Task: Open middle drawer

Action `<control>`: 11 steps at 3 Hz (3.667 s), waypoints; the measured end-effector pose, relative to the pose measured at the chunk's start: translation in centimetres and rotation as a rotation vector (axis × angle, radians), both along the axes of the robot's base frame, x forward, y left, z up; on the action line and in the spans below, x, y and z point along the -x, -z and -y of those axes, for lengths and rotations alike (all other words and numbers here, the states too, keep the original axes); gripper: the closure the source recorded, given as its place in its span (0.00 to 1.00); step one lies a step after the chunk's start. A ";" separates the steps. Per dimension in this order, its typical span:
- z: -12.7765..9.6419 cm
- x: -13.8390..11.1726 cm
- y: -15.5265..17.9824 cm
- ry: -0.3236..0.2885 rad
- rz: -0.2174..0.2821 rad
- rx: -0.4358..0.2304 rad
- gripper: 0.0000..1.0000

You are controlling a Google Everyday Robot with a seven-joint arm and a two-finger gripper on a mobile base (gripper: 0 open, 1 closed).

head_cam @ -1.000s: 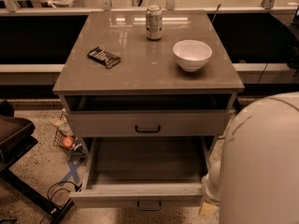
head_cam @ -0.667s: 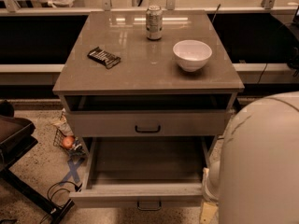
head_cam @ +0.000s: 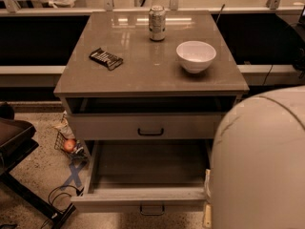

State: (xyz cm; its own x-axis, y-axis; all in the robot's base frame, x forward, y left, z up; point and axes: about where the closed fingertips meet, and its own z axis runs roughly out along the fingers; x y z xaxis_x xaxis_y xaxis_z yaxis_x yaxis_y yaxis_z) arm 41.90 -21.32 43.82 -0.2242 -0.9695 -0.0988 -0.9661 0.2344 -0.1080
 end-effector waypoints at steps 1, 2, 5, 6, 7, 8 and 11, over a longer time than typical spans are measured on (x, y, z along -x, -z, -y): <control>1.3 0.9 -3.1 0.013 -0.005 0.083 0.17; 3.0 0.1 -8.2 0.050 0.004 0.214 0.49; -3.0 -8.4 -12.1 -0.150 0.088 0.205 1.00; -3.1 -8.4 -11.9 -0.147 0.085 0.202 1.00; -3.3 -8.5 -9.8 -0.148 0.065 0.174 1.00; -5.3 -10.3 -3.3 -0.178 0.041 0.047 1.00; -3.6 -7.6 4.1 -0.136 0.007 -0.133 1.00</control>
Offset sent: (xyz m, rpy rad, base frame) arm 0.0521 0.0597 0.1523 -0.3978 -0.0348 0.1073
